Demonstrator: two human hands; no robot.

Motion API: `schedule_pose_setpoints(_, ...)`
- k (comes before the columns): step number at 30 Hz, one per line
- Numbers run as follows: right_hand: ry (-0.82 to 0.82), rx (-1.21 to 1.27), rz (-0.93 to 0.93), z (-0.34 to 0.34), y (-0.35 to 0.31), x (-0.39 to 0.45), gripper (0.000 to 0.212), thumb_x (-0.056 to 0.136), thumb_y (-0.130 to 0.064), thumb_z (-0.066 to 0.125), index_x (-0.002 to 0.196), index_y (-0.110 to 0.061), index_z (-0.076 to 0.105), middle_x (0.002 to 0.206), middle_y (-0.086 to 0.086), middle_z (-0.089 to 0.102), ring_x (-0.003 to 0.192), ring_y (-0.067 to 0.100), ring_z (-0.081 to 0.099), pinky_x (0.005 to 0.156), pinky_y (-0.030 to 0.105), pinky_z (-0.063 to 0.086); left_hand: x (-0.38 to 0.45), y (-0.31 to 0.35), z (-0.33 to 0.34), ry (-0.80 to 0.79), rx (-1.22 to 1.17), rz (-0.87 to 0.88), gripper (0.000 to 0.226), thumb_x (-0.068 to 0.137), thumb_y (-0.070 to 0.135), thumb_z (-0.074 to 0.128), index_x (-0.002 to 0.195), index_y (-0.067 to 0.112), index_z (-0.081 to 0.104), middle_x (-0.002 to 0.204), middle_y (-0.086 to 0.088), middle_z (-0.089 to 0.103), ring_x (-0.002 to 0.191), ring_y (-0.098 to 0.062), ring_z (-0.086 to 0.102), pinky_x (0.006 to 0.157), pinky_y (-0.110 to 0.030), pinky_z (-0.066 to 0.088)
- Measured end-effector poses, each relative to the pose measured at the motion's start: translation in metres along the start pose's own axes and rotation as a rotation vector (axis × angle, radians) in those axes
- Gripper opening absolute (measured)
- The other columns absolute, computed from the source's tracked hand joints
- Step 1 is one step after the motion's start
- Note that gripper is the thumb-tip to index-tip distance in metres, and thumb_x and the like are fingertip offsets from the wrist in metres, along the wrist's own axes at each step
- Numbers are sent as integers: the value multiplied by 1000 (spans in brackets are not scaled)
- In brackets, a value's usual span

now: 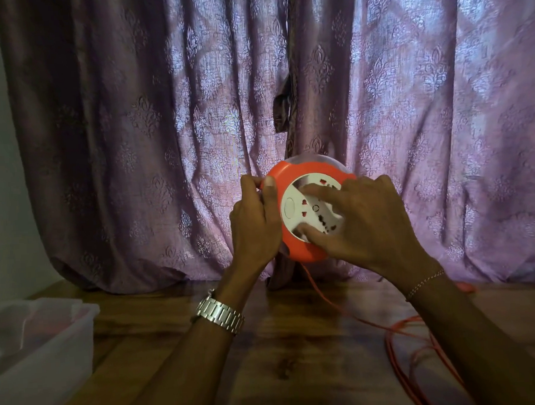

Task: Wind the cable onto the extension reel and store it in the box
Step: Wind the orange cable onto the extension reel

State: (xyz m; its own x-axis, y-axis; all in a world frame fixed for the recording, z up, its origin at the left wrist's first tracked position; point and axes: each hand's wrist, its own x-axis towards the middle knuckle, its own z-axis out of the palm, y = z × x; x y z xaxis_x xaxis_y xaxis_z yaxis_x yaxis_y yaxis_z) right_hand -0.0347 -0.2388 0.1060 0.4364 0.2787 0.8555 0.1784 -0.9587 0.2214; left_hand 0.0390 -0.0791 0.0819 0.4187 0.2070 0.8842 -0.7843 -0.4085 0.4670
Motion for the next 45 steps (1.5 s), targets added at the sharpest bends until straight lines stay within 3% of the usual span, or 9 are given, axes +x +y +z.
schedule_pose_setpoints(6, 101, -47, -61, 0, 1, 3, 60, 80, -72, 54, 124, -32, 63, 97, 2, 67, 90, 28, 53, 77, 42, 36, 1, -1, 0, 13, -4, -5, 43, 96, 61, 24, 96, 22, 44, 64, 7, 59, 67, -30, 65, 59, -50, 52)
schedule_pose_setpoints(12, 188, 106, -257, -8, 5, 7, 13, 77, -30, 65, 89, -26, 69, 115, -3, 66, 97, 29, 54, 76, 44, 40, 3, -2, 0, 21, -17, 10, 38, 99, 56, 27, 95, 22, 44, 63, 5, 58, 62, -24, 63, 55, -49, 50)
schedule_pose_setpoints(17, -20, 107, -350, -7, 7, 4, 37, 63, -20, 60, 90, -40, 74, 133, -3, 59, 112, 25, 48, 79, 40, 39, 2, -3, 1, 2, -19, 8, 31, 103, 48, 31, 95, 22, 44, 64, 3, 60, 62, -22, 63, 55, -51, 50)
schedule_pose_setpoints(22, -95, -26, -301, -8, 7, 4, 47, 79, -30, 38, 106, -49, 71, 137, -3, 55, 112, 28, 49, 80, 39, 33, 3, -2, 0, -5, -35, 1, 34, 103, 49, 31, 97, 19, 46, 68, 0, 63, 66, -25, 65, 58, -52, 52)
schedule_pose_setpoints(27, -81, -67, -261, -11, 2, 4, 50, 81, -36, 31, 109, -51, 69, 132, 0, 56, 109, 29, 49, 79, 39, 33, 1, -1, 0, -8, -30, 6, 41, 99, 57, 27, 97, 20, 45, 68, 1, 63, 67, -26, 65, 59, -51, 52)
schedule_pose_setpoints(31, -70, -66, -179, -10, 3, 3, 51, 76, -37, 46, 122, -53, 60, 114, 3, 59, 105, 26, 56, 80, 40, 33, 1, -2, 0, 11, -30, 9, 43, 99, 58, 27, 97, 20, 46, 70, 5, 63, 69, -27, 65, 61, -50, 52)
schedule_pose_setpoints(34, 5, -13, -79, -6, 4, 1, 51, 72, -53, 61, 122, -48, 62, 92, -1, 60, 89, 23, 60, 79, 39, 34, 0, -2, 1, 4, -41, -5, 40, 100, 55, 29, 98, 19, 47, 66, 3, 63, 66, -28, 65, 60, -51, 52)
schedule_pose_setpoints(38, 80, 29, -27, -4, 1, 2, 59, 75, -72, 56, 123, -38, 62, 79, -5, 72, 83, 20, 67, 78, 41, 43, 1, -1, 1, 10, -43, -5, 36, 101, 54, 30, 96, 22, 45, 66, 2, 63, 64, -23, 65, 59, -51, 53)
schedule_pose_setpoints(45, 177, 51, -123, -7, 7, 4, 37, 86, -51, 64, 111, -24, 69, 87, 1, 68, 83, 28, 56, 71, 39, 40, 3, -2, 0, 1, -37, -20, 33, 102, 50, 31, 97, 21, 45, 69, -1, 65, 66, -26, 67, 58, -52, 54)
